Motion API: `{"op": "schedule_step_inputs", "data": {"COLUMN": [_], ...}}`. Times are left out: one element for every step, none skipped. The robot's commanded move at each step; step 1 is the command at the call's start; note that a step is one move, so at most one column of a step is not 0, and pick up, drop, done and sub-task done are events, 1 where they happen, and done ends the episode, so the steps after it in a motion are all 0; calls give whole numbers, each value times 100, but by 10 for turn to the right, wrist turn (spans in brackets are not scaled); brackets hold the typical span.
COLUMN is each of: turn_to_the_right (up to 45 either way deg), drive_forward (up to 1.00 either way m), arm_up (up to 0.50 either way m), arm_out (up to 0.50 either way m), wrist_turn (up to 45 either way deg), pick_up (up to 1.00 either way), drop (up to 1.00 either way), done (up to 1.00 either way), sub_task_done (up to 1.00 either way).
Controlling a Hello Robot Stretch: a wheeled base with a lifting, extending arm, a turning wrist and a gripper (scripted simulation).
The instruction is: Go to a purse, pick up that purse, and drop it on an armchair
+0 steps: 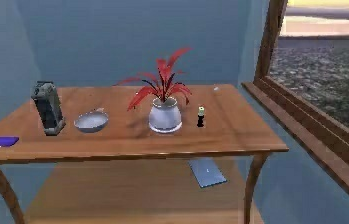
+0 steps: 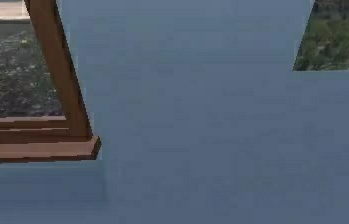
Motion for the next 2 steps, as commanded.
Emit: {"op": "schedule_step_inputs", "data": {"turn_to_the_right": [-330,0], "drive_forward": [0,35], "arm_up": [0,0], "arm_out": [0,0], "wrist_turn": [0,0], "pick_up": [0,0], "drop": [0,0], "done": [0,0], "sub_task_done": [0,0]}}
